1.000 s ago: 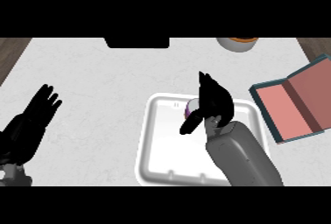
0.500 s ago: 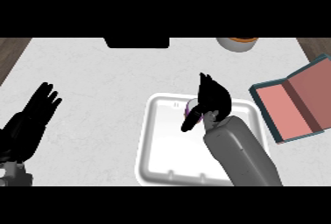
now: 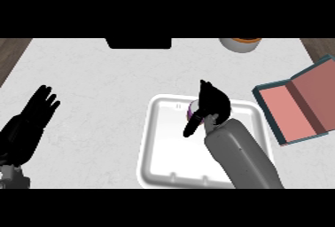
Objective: Pick the can from the tray and place it in the cardboard box
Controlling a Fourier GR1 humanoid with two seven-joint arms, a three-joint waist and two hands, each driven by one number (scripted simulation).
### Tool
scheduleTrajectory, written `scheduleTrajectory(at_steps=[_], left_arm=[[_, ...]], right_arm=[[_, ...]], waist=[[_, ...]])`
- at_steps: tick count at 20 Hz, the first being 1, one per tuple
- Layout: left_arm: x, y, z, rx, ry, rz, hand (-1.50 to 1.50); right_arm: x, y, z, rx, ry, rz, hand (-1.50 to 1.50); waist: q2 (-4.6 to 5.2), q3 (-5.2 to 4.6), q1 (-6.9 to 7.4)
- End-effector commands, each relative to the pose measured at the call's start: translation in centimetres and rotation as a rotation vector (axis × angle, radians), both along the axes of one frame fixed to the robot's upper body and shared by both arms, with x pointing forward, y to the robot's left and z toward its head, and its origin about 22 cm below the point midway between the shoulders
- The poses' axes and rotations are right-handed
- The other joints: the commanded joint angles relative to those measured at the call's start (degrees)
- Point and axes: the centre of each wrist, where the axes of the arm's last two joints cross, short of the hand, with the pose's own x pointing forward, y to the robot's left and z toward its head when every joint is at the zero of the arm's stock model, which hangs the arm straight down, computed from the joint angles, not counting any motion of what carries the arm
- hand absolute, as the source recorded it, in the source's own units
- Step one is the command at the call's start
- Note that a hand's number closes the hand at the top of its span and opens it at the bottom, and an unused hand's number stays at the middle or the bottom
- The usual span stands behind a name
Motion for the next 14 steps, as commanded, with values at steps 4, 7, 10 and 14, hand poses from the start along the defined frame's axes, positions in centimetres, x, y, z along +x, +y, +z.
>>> scheduleTrajectory(at_steps=[4, 7, 10, 14], left_arm=[[-0.6, -1.7, -0.8, -0.009, -0.006, -0.007, 0.00], [-0.5, -1.2, 0.7, 0.002, -0.019, 0.002, 0.00], [0.3, 0.0, 0.5, -0.006, 0.001, -0.002, 0.00], [0.4, -1.7, 0.7, -0.002, -0.004, -0.016, 0.00]], right_arm=[[-0.3, 1.0, -1.7, -0.035, 0.066, -0.074, -1.50], [-1.2, 0.0, -2.9, -0.047, 0.064, -0.067, -1.50], [1.2, -1.8, -2.0, -0.034, 0.067, -0.070, -1.50], [1.9, -0.7, -2.7, -0.048, 0.006, -0.052, 1.50]], waist=[[0.00, 0.00, 0.14], [-0.06, 0.01, -0.16], [0.04, 0.00, -0.13], [0.04, 0.01, 0.01]])
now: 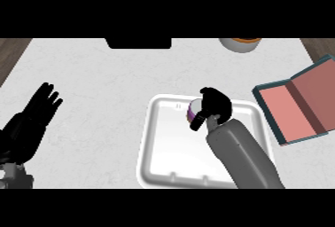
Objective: Pick the can from the tray and place it in the cardboard box
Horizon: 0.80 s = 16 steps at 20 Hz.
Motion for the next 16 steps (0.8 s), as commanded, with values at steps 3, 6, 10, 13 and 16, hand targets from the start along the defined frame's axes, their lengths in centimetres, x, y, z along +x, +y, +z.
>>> scheduleTrajectory(at_steps=[3, 6, 10, 13, 16], left_arm=[[-0.5, 1.1, 0.0, 0.003, 0.017, 0.003, 0.00], [-0.9, 1.3, -0.9, -0.004, 0.001, -0.002, 0.00], [-0.7, 0.8, -0.4, 0.011, 0.011, 0.006, 0.00], [-0.8, 0.0, -1.4, 0.017, -0.008, -0.011, 0.00], [-0.9, 0.1, 0.1, 0.007, -0.024, -0.008, 0.00]], right_arm=[[-1.5, 0.1, -1.0, -0.037, -0.062, 0.019, 1.50], [0.3, -0.3, -0.9, -0.045, -0.067, 0.042, 1.50], [1.8, -0.3, -0.8, -0.046, -0.074, 0.067, 1.50], [2.5, -2.3, -2.0, -0.103, -0.046, 0.109, 1.50], [4.5, -2.8, -2.0, -0.111, -0.023, 0.124, 1.50]], waist=[[-0.07, -0.01, -0.16], [-0.01, -0.01, 0.01], [0.02, 0.00, 0.09], [0.05, 0.00, 0.09], [0.14, 0.01, 0.57]])
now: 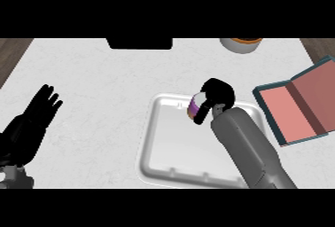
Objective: Pick the can from the tray and place it in the cardboard box
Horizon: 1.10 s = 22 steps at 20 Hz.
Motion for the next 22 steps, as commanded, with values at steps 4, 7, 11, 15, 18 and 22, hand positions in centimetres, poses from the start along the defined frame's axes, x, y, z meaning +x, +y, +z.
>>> scheduleTrajectory(at_steps=[4, 7, 11, 15, 18, 22], left_arm=[[0.9, 0.8, -0.4, 0.000, 0.001, 0.006, 0.00], [-0.1, 0.3, 0.0, 0.003, 0.006, 0.008, 0.00], [-0.5, 0.1, -0.4, -0.011, 0.007, 0.018, 0.00], [-0.9, 0.0, -0.4, -0.016, 0.017, 0.010, 0.00], [-0.8, 0.8, 0.2, -0.003, 0.005, 0.020, 0.00], [0.6, 0.0, 0.0, 0.005, 0.010, 0.020, 0.00]], right_arm=[[2.0, -1.7, -0.7, -0.068, -0.041, 0.016, 1.50], [2.1, -0.2, 1.4, -0.122, -0.117, -0.033, 1.50], [1.8, 0.9, 4.7, -0.147, -0.240, -0.008, 1.50], [0.4, 3.7, 8.7, -0.179, -0.366, 0.034, 1.50], [-1.2, 4.6, 12.6, -0.184, -0.501, -0.013, 1.50], [-1.4, 5.2, 19.5, -0.212, -0.645, -0.128, 1.50]], waist=[[0.47, 0.08, 0.00], [0.33, 0.08, -0.07], [0.15, 0.08, -0.30], [-0.01, 0.07, -0.42], [-0.35, 0.07, -1.11], [-0.14, 0.03, -1.16]])
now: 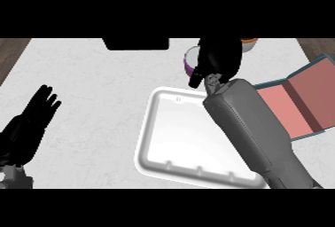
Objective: Pick the can from the tray and place it in the cardboard box
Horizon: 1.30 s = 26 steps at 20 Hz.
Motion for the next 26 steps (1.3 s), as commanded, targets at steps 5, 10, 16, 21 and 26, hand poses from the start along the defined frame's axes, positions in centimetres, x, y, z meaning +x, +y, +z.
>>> scheduleTrajectory(at_steps=[5, 10, 16, 21, 26], left_arm=[[-0.3, 0.9, 0.5, -0.006, -0.001, 0.011, 0.00], [-0.3, -1.1, -0.1, 0.004, -0.002, 0.009, 0.00], [-0.3, -0.3, 0.1, 0.007, -0.023, -0.011, 0.00], [0.8, 0.7, 0.5, 0.007, -0.030, -0.012, 0.00], [-1.1, 1.1, -0.3, 0.005, -0.009, -0.024, 0.00]], right_arm=[[-2.3, -2.6, 7.2, -0.001, -0.203, -0.231, 1.50], [-1.9, -6.4, 7.9, -0.013, -0.226, -0.344, 1.50], [-1.1, -11.2, 6.8, -0.085, -0.177, -0.364, 1.50], [-0.3, -14.9, 5.1, -0.072, -0.190, -0.335, 1.50], [-0.1, -19.0, 2.0, -0.036, -0.190, -0.314, 1.50]], waist=[[-0.03, 0.00, -0.09], [0.16, 0.01, 0.10], [0.33, 0.01, 0.54], [0.47, 0.01, 0.65], [0.46, 0.04, 0.85]])
